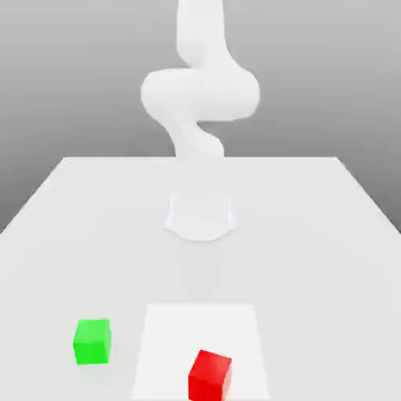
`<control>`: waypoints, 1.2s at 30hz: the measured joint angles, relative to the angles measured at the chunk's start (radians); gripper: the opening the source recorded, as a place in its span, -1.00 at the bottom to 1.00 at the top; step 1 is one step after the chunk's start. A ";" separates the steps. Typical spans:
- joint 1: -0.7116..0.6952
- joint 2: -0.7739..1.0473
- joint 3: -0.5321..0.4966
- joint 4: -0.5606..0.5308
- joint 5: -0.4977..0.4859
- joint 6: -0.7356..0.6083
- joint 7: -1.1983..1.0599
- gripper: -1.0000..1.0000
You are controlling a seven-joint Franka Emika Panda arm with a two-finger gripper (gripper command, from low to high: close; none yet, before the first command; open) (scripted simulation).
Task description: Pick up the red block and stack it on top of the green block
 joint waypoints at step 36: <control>-0.052 1.107 0.064 -0.107 -0.093 0.485 0.400 -1.00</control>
